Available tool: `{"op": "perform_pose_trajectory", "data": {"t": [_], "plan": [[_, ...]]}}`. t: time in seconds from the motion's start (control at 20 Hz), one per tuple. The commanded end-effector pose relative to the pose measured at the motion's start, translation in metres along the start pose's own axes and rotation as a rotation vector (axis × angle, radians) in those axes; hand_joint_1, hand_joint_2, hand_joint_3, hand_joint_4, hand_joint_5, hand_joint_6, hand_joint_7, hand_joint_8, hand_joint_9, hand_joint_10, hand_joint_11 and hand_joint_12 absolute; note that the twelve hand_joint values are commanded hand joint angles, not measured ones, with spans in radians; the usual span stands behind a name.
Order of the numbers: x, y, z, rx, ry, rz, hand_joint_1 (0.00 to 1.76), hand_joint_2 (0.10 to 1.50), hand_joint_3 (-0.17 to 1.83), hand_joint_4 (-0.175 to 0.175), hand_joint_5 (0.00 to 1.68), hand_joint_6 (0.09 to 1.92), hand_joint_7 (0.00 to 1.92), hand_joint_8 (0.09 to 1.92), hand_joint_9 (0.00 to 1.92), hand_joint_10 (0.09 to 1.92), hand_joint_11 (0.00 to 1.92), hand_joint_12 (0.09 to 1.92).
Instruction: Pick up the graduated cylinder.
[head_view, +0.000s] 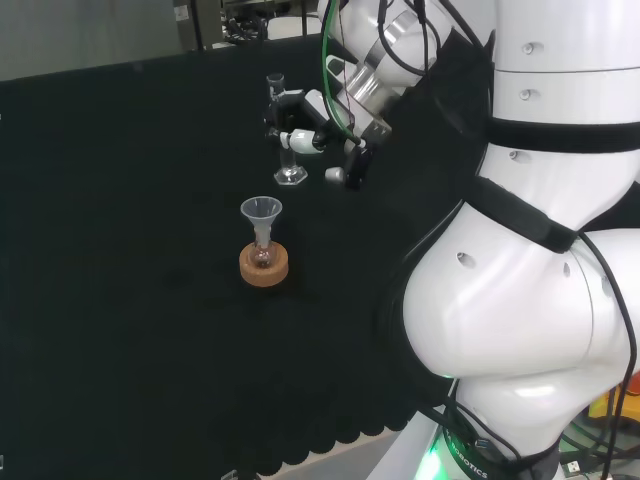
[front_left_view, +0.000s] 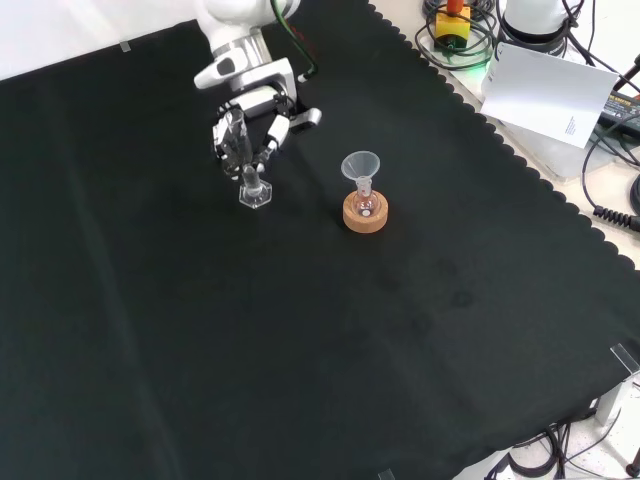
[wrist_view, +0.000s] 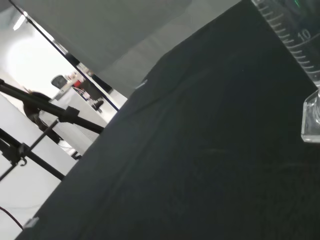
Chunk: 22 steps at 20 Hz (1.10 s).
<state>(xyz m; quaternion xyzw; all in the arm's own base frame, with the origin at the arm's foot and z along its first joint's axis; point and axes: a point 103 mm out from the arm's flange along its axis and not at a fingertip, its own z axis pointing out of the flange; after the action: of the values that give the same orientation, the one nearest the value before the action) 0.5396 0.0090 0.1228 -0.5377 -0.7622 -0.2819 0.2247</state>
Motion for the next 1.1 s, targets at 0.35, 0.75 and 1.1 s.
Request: {"op": "perform_pose_trajectory", "data": {"t": [0.35,0.75,1.1], "plan": [[0.027,-0.046,-0.061,0.107,-0.185,0.014,1.25,1.15,0.0,-0.175,0.9,1.11,0.94,1.1,1.32,0.28,1.18,0.78],[0.042,-0.079,-0.088,0.149,-0.223,0.038,1.25,1.15,0.0,-0.175,0.91,1.11,0.94,1.1,1.32,0.27,1.18,0.77],[0.058,-0.108,-0.09,0.248,-0.317,0.019,1.25,1.15,0.0,-0.175,0.91,1.11,0.94,1.1,1.32,0.26,1.18,0.77]]}}
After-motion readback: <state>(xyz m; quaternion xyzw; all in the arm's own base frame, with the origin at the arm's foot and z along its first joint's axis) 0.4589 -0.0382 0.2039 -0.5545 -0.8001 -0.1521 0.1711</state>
